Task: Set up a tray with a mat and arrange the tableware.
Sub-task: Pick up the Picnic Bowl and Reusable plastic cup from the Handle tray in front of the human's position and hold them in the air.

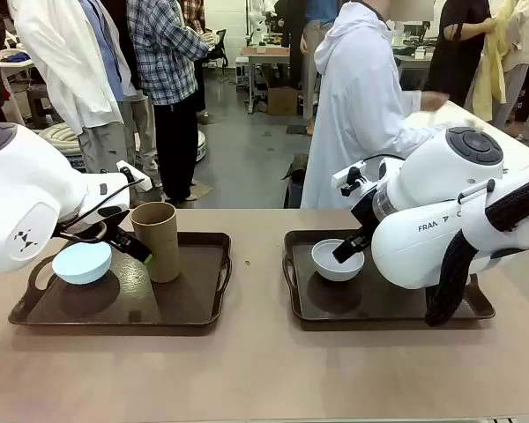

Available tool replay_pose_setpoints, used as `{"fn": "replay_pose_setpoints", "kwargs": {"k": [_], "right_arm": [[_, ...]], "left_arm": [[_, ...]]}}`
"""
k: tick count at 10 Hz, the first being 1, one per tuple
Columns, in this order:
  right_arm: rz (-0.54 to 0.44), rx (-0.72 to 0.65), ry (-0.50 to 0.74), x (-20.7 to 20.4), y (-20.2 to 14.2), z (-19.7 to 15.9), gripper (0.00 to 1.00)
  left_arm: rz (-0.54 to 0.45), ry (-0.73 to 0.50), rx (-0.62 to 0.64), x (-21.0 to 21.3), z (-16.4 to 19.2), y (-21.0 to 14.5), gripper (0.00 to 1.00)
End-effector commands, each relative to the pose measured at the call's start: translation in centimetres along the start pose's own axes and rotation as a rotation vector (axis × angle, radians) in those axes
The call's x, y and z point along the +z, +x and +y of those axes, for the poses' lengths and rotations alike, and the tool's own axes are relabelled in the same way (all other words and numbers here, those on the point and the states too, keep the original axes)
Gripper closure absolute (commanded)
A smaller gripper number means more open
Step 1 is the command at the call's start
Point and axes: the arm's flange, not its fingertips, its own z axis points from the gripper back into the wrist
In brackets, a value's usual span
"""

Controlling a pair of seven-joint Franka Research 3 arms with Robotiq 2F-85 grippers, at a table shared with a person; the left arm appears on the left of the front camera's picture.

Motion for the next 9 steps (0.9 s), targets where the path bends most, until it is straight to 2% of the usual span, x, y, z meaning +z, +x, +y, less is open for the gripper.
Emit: {"fn": "replay_pose_setpoints", "kwargs": {"k": [1, 9], "right_arm": [[0.0, 0.0, 0.0, 0.0, 0.0, 0.0, 0.0], [0.0, 0.0, 0.0, 0.0, 0.0, 0.0, 0.0]], "left_arm": [[0.0, 0.0, 0.0, 0.0, -0.01, 0.0, 0.0], [0.0, 0.0, 0.0, 0.0, -0.01, 0.0, 0.0]]}}
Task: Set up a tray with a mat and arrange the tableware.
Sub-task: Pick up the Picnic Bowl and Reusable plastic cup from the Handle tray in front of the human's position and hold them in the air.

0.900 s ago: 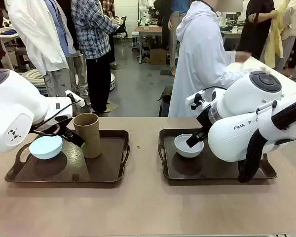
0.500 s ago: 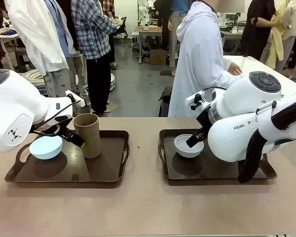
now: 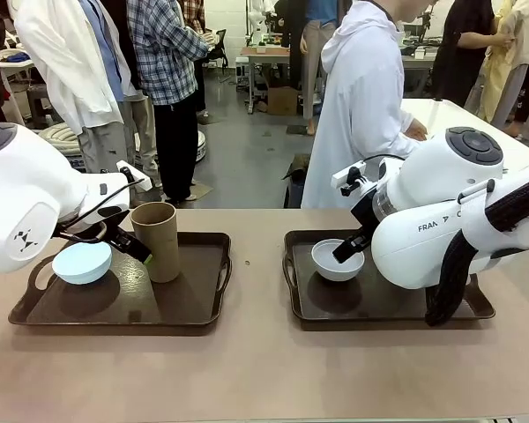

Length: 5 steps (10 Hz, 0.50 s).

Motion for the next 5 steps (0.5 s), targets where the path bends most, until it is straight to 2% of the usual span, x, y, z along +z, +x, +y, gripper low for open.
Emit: {"fn": "replay_pose_setpoints", "kwargs": {"k": [1, 5], "right_arm": [[0.0, 0.0, 0.0, 0.0, 0.0, 0.0, 0.0], [0.0, 0.0, 0.0, 0.0, 0.0, 0.0, 0.0]], "left_arm": [[0.0, 0.0, 0.0, 0.0, 0.0, 0.0, 0.0], [0.0, 0.0, 0.0, 0.0, 0.0, 0.0, 0.0]]}}
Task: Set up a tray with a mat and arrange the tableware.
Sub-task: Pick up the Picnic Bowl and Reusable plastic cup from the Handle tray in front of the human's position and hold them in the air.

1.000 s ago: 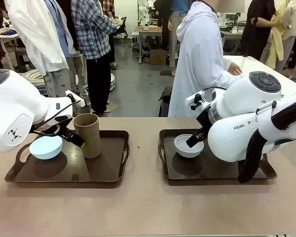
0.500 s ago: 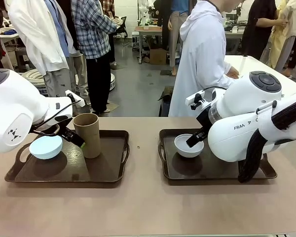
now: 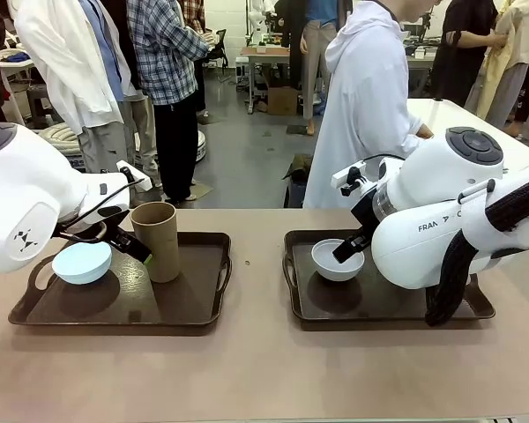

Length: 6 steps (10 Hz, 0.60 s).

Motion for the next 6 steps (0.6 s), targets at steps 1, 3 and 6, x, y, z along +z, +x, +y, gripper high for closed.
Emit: {"fn": "replay_pose_setpoints", "kwargs": {"k": [1, 3, 6], "right_arm": [[0.073, -0.082, -0.054, 1.4, 0.2, 1.2, 0.0], [0.192, -0.2, -0.159, 5.7, 0.9, 3.8, 0.0], [0.327, -0.288, -0.019, 13.3, 0.3, 6.9, 0.0]], "left_arm": [[0.023, 0.019, 0.038, 2.3, -0.1, -0.9, 0.0], [-0.011, 0.11, 0.177, 7.8, -0.5, -1.3, 0.0], [0.066, -0.03, 0.136, 16.1, -0.2, -2.7, 0.0]]}}
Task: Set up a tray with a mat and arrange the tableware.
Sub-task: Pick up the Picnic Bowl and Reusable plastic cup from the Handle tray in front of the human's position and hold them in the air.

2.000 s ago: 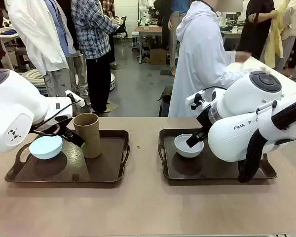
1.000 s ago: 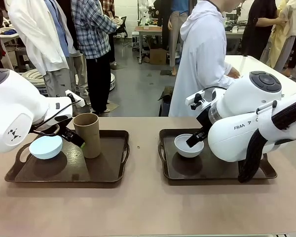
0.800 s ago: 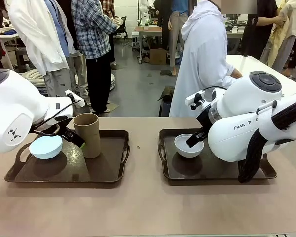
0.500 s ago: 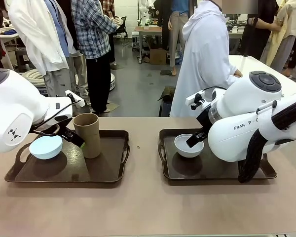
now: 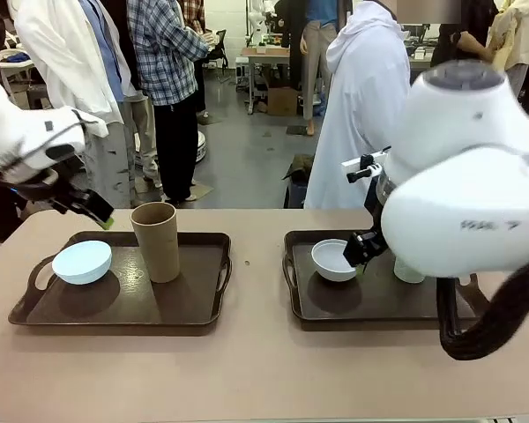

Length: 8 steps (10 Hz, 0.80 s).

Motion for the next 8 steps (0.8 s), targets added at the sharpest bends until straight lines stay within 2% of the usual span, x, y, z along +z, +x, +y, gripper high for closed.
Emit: {"fn": "replay_pose_setpoints", "kwargs": {"k": [1, 2, 3, 6, 8], "right_arm": [[0.095, -0.001, 0.13, 4.6, -2.2, 1.1, 0.0], [0.119, 0.009, 0.161, 5.7, -3.5, 0.2, 0.0], [0.108, -0.058, 0.229, 6.0, -3.9, -2.5, 0.0], [-0.021, -0.335, 0.461, 4.0, -6.7, -13.4, 0.0], [-0.112, -0.436, 0.624, 2.5, -9.9, -17.9, 0.0]], "left_arm": [[0.085, -0.089, -0.061, 4.0, -0.7, -4.0, 0.0], [0.125, -0.13, -0.101, 4.5, -0.3, -4.0, 0.0], [0.132, -0.215, -0.068, 4.5, 0.9, -3.2, 0.0], [0.131, -0.609, 0.094, 3.4, 6.0, -0.6, 0.0], [0.082, -0.849, 0.23, 2.0, 9.6, 0.0, 0.0]]}}
